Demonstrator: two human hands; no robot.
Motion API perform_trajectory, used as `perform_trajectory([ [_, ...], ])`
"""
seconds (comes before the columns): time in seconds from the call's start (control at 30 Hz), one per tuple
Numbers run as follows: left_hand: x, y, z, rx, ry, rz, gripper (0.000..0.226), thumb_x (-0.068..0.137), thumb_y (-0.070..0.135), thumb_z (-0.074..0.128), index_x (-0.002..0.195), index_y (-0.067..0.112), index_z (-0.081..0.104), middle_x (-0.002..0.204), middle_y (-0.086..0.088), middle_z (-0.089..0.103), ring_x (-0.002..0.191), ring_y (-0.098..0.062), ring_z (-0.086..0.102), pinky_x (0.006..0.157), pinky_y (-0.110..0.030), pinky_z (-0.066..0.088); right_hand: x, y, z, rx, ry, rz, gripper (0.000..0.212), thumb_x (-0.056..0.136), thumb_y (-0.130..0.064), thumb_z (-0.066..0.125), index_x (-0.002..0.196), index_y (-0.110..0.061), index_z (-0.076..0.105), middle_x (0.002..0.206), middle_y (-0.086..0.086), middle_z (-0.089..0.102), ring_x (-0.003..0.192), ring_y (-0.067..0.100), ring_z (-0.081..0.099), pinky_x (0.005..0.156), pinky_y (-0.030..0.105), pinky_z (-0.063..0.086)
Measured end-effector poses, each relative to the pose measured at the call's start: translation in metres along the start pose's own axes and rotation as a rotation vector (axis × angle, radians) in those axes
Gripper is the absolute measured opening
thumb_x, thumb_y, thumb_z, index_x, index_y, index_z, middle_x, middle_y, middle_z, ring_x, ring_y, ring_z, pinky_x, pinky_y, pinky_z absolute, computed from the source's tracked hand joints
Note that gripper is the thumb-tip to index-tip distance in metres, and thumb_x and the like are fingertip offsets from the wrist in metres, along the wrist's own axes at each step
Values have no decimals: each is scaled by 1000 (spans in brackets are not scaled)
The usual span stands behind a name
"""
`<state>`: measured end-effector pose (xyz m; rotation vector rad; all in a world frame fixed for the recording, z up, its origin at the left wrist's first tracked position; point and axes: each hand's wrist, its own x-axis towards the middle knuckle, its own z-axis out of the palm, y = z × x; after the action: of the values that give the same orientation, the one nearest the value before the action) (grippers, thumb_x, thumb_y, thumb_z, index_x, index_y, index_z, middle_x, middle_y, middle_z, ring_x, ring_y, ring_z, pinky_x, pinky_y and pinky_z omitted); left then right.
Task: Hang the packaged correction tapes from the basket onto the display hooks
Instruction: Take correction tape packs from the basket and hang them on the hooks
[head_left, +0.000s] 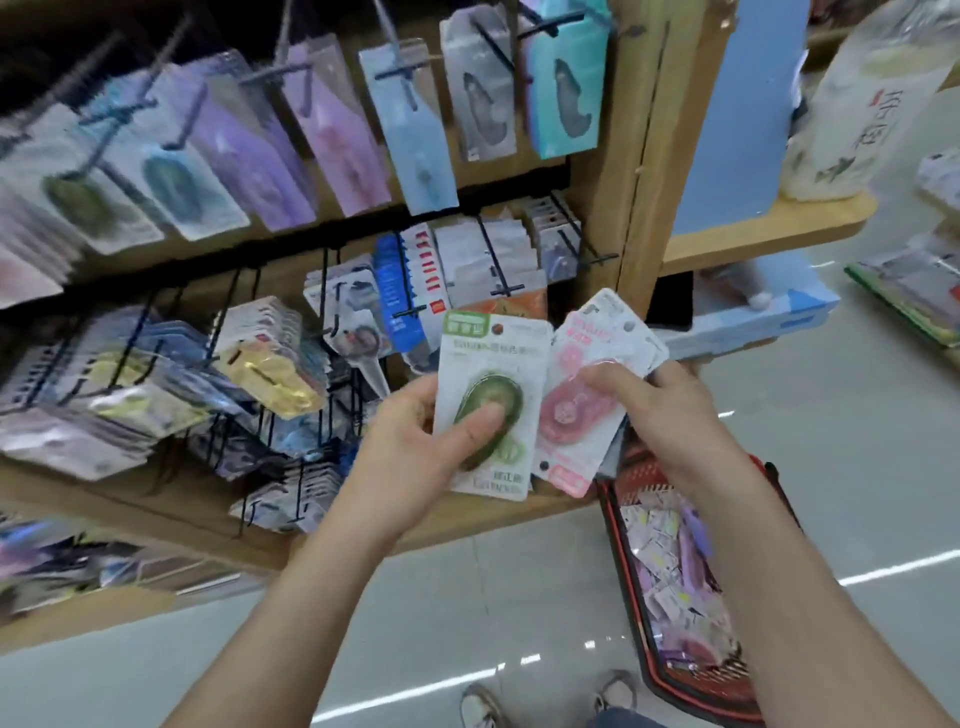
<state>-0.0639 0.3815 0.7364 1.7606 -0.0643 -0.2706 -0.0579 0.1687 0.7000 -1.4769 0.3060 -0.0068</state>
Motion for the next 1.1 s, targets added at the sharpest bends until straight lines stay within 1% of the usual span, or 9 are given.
perform_trajectory([
  [0.13, 10, -1, -18, -125, -13, -6, 34, 80, 36, 69, 108, 17, 69, 101, -1, 76, 91, -17, 72, 75, -35, 56, -13, -11, 43, -26, -196, -17, 18, 88, -12, 68, 87, -29, 76, 94, -8, 77, 88, 10, 73, 82, 31, 54],
  [0.3, 2, -4, -33, -308, 80, 5, 38, 81, 33, 70, 113, 13, 68, 104, -7, 75, 94, -25, 73, 80, -42, 59, -20, -15, 84, 101, -242, -24, 22, 91, -22, 67, 114, -20, 69, 104, -2, 77, 95, 16, 74, 74, 28, 57],
  [0.4, -4, -5, -40, -388, 175, -15, 30, 88, 28, 68, 113, 11, 67, 102, -7, 76, 93, -26, 74, 77, -40, 61, -26, -14, 113, 205, -227, -50, 29, 85, -20, 71, 113, -22, 67, 106, 2, 76, 95, 20, 74, 72, 29, 60],
  [0.47, -5, -6, -49, -380, 217, -11, 25, 93, 26, 64, 113, 11, 67, 102, -5, 76, 92, -23, 74, 76, -37, 61, -27, -13, 130, 241, -189, -74, 25, 87, -16, 70, 110, -25, 67, 105, 3, 77, 94, 20, 74, 71, 29, 60],
  [0.57, -5, -8, -67, -304, 221, 2, 24, 96, 31, 61, 113, 15, 68, 105, -2, 76, 96, -21, 73, 86, -45, 59, -30, -14, 150, 254, -191, -96, 24, 92, -11, 65, 110, -27, 65, 106, 1, 76, 96, 20, 74, 74, 32, 61],
  [0.77, 4, -4, -95, -305, 109, -49, 22, 98, 31, 58, 114, 20, 67, 106, 1, 76, 99, -19, 72, 93, -47, 56, -24, -18, 159, 157, -208, -88, 29, 93, -17, 67, 121, -24, 66, 116, 3, 73, 106, 26, 71, 91, 49, 56],
  [0.83, 6, -2, -101, -339, 40, -77, 24, 99, 30, 56, 116, 18, 66, 107, 0, 75, 100, -20, 72, 90, -43, 57, -21, -22, 157, 117, -223, -84, 27, 93, -15, 67, 119, -23, 67, 113, 3, 74, 104, 24, 71, 89, 46, 57],
  [0.93, 13, 0, -110, -338, 5, -75, 22, 99, 26, 56, 113, 14, 68, 104, -1, 76, 93, -16, 72, 73, -28, 57, -15, -27, 151, 89, -239, -70, 27, 93, -12, 66, 118, -21, 66, 110, 3, 75, 100, 23, 73, 83, 42, 59],
  [1.1, 40, 7, -127, -432, 216, -74, 10, 91, 18, 66, 94, 11, 72, 85, -5, 73, 72, -16, 67, 63, -28, 55, 5, -31, 146, -98, -362, -82, 30, 89, -14, 71, 117, -24, 65, 105, -5, 76, 96, 16, 73, 72, 29, 58],
])
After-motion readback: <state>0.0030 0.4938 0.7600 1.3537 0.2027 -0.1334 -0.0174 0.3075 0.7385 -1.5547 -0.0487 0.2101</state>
